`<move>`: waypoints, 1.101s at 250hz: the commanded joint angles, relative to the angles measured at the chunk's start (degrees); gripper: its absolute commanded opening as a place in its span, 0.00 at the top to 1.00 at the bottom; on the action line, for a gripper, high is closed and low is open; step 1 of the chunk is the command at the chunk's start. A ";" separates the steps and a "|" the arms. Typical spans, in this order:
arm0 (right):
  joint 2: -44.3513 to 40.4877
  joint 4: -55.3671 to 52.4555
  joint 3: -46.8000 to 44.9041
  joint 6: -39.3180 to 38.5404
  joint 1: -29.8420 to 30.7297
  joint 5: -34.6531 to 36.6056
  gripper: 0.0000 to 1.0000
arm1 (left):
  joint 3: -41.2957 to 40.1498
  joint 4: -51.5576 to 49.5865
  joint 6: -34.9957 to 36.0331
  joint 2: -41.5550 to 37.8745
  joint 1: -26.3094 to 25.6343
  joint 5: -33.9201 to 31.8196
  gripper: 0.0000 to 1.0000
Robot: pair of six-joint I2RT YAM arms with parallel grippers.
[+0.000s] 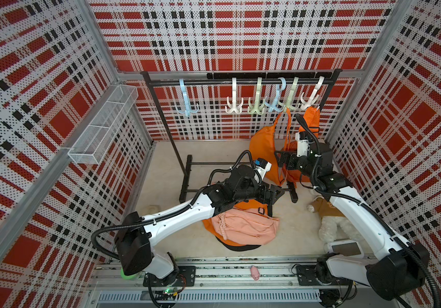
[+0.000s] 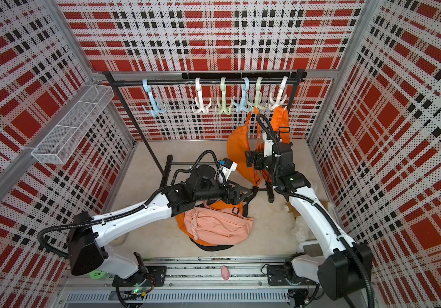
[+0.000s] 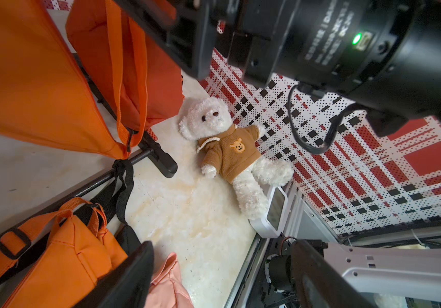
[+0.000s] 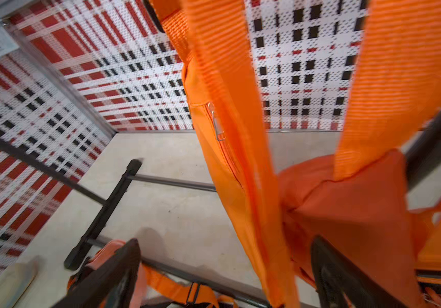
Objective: Hang the bag on a hook
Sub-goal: Hang the bag on the hook.
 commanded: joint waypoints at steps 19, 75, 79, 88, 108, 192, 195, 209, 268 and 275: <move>3.57 9.60 5.39 -3.47 -0.15 2.77 0.00 | -4.01 1.24 0.27 -6.77 1.02 -2.13 0.17; 9.95 12.19 8.99 -4.47 -0.07 3.74 0.00 | -7.71 1.51 -0.47 -10.91 2.03 -2.94 0.17; 10.07 12.60 8.75 -4.19 -0.09 5.04 0.02 | -7.89 1.51 -0.50 -11.07 2.04 -2.93 0.17; 9.88 14.06 7.77 -3.38 -0.13 7.77 0.15 | -8.32 1.57 -0.51 -11.61 2.13 -3.06 0.17; 8.93 17.52 5.03 -2.11 -0.11 13.63 0.53 | -9.04 1.64 -0.55 -12.63 2.31 -3.33 0.17; -2.18 21.92 -4.36 -3.08 -0.19 24.65 1.00 | -11.06 1.60 -0.63 -15.38 3.53 -3.43 0.17; -2.71 21.90 -4.64 -3.31 -0.18 25.07 1.00 | -11.17 1.60 -0.69 -15.42 3.54 -3.43 0.17; -4.54 21.58 -5.33 -4.32 -0.28 27.25 1.00 | -11.40 1.63 -0.65 -15.69 3.79 -3.26 0.18; -9.34 16.08 -5.48 -6.29 -4.94 29.25 1.00 | -12.84 1.60 -0.64 -17.20 4.74 -2.70 0.18; -9.87 15.33 -5.76 -6.03 -5.86 28.85 1.00 | -13.00 1.66 -0.74 -17.39 4.92 -2.57 0.18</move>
